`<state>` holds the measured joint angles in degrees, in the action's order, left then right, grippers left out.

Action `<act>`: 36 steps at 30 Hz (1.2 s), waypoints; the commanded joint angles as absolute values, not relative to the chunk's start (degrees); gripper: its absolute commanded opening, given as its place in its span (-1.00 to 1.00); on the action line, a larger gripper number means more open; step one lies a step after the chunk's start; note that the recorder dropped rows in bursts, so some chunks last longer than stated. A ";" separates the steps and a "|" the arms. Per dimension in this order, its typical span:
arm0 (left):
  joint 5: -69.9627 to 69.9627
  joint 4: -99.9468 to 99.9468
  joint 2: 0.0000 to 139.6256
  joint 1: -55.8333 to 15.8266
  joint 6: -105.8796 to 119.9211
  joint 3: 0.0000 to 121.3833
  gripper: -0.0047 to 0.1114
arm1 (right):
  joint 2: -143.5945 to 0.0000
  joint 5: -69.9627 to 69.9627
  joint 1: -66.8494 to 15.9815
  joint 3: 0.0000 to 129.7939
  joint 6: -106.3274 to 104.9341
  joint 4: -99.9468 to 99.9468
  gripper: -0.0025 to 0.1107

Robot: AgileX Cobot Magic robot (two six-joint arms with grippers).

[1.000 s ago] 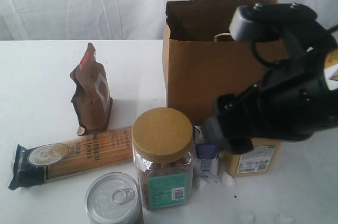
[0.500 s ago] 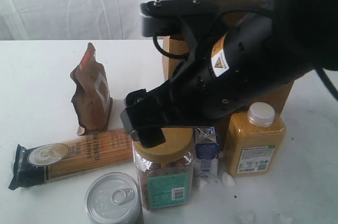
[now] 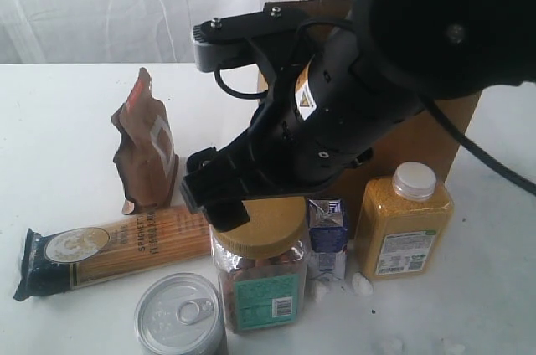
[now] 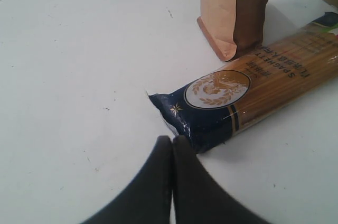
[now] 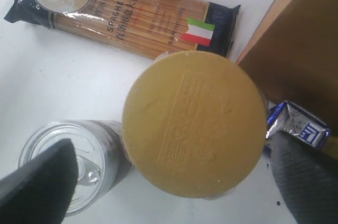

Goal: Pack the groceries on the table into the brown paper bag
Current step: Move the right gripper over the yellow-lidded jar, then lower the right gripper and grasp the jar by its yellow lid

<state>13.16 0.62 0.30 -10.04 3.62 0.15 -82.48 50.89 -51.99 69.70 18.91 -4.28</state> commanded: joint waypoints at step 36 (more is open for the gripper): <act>13.32 0.75 0.00 -9.79 3.52 0.00 -0.92 | -87.58 47.92 -52.61 70.26 32.79 -9.99 0.90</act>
<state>13.16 0.62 0.30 -10.04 3.62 0.15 -87.03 48.52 -52.54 70.02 32.96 -10.24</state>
